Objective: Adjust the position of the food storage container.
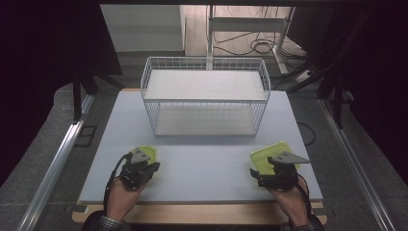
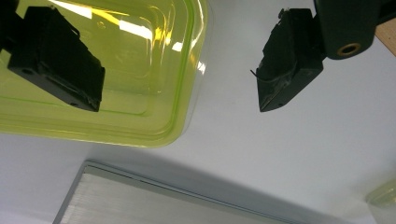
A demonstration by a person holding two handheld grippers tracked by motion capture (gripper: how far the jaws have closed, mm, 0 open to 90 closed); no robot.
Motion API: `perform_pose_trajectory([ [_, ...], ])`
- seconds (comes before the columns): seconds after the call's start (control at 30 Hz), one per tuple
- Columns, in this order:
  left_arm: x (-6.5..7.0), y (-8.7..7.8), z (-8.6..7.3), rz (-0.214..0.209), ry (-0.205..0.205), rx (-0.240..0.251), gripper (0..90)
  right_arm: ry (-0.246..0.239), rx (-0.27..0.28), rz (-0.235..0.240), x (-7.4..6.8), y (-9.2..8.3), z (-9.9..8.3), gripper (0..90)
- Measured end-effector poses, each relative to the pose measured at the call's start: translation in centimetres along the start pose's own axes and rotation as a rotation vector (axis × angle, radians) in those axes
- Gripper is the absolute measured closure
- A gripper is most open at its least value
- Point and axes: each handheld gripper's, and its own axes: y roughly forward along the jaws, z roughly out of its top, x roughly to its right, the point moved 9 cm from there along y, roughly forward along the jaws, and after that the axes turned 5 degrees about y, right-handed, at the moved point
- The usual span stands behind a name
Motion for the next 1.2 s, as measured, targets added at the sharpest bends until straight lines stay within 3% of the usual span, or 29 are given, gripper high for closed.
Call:
perform_pose_trajectory([
  [0.33,-3.2,-0.3,-0.6,0.050,-0.040,-0.003,90.0,0.004,-0.006,-0.003,0.1,0.1,-0.1,15.6],
  [0.43,-2.7,-0.6,-0.3,0.038,-0.038,0.014,90.0,0.010,-0.007,-0.003,0.2,0.1,-0.1,16.2],
  [0.6,-0.5,-0.5,0.4,-0.020,0.008,0.049,87.7,0.031,-0.003,0.000,0.3,-0.1,0.0,19.8],
  [0.77,1.3,0.1,0.5,-0.057,0.056,0.053,72.0,0.045,0.009,0.007,0.6,-0.5,0.3,27.0],
  [0.8,2.1,0.6,0.5,-0.069,0.087,0.051,65.7,0.051,0.012,0.003,1.0,-0.7,0.4,33.1],
  [0.9,3.0,1.5,0.1,-0.089,0.117,0.034,53.7,0.042,0.004,-0.007,1.6,-0.9,0.4,40.8],
  [1.1,3.8,2.5,-0.4,-0.114,0.132,0.020,31.2,0.012,-0.016,-0.033,2.9,-1.5,0.4,61.2],
  [1.13,3.9,2.6,-0.4,-0.114,0.130,0.019,31.2,0.012,-0.016,-0.033,2.9,-1.5,0.4,61.2],
  [1.2,4.0,2.7,-0.5,-0.140,0.123,0.023,22.4,0.011,-0.023,-0.040,3.5,-1.8,0.4,69.0],
])
